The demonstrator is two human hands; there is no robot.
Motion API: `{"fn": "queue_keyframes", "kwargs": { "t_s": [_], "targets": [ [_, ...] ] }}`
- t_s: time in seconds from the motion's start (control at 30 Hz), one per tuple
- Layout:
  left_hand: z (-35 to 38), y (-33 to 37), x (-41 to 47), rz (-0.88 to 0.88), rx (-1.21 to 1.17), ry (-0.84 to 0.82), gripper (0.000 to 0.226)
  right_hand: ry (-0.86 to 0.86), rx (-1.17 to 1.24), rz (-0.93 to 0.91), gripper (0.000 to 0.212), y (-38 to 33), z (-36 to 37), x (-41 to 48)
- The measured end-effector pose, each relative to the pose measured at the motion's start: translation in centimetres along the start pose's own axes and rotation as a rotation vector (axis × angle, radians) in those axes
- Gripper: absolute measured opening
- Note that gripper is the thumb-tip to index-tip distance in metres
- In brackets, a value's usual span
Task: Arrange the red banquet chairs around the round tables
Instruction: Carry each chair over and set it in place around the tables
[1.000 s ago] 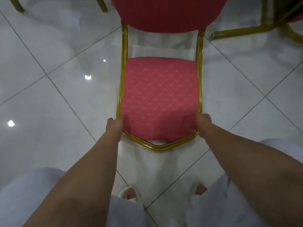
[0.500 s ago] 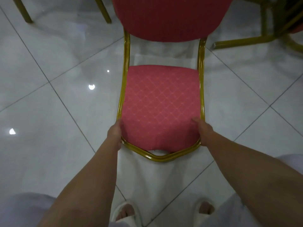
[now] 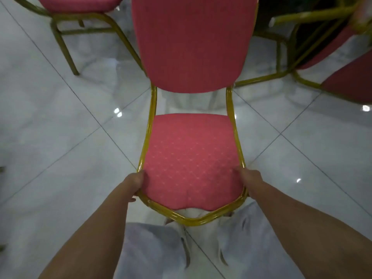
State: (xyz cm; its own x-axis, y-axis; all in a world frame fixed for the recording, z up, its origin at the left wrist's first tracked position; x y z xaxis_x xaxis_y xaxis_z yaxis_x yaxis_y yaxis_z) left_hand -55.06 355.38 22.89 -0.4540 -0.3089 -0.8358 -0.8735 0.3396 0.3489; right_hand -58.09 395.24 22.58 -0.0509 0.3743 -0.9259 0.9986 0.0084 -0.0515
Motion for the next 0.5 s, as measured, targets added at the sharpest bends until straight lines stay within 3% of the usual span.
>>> {"fn": "queue_keyframes", "kwargs": {
  "t_s": [0.1,0.3,0.5],
  "targets": [
    [-3.8,2.3,-8.3,0.031,0.034,0.0,0.06,0.029,-0.051,-0.021,0.066,0.5,-4.5,-8.5],
    [-12.3,8.6,-24.2,0.051,-0.093,0.081,0.045,-0.059,-0.254,-0.023,0.035,-1.8,-11.9,-26.0],
    [-21.1,16.0,-32.7,0.178,-0.196,0.161,0.018,-0.067,-0.337,-0.119,0.017,-6.7,-15.3,-37.5]
  ]
}}
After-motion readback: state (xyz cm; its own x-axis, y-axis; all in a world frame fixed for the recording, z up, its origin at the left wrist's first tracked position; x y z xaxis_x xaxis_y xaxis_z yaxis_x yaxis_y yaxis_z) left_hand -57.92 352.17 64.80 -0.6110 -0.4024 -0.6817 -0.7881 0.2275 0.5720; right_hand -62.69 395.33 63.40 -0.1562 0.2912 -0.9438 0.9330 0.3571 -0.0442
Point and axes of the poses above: each hand's wrist, its own x-axis towards the middle knuckle, its own z-axis out of the palm, y = z × x, the point moved 5 cm from there along x, towards the middle knuckle, and after that the axes turned 15 degrees about z, right-handed, at the moved point
